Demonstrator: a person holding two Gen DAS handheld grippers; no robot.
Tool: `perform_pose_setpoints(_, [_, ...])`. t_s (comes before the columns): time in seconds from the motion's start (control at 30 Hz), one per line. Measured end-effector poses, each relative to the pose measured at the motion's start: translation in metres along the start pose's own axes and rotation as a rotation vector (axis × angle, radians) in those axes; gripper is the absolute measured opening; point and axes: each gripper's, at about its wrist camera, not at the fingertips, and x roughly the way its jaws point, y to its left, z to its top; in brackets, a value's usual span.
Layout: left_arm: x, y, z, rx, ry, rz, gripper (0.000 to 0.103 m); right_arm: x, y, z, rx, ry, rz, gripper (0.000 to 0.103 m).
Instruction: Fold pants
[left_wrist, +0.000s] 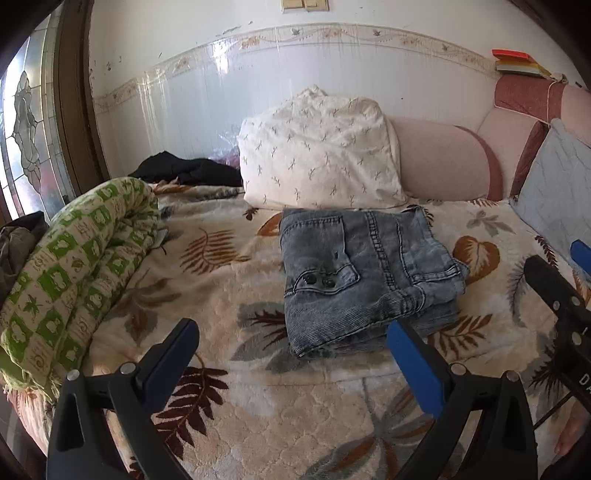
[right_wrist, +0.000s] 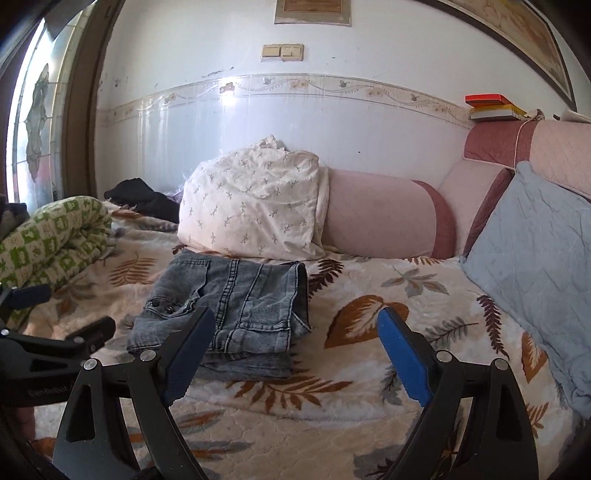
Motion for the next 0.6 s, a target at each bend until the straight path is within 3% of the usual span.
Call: perform_pose_setpoints(0.6, [0.0011,0.0077,-0.0003,-0.012,-0.004,0.013,0.103,0.0092,0.0062,-0.0045,-0.024,0.015,-0.014,0.090])
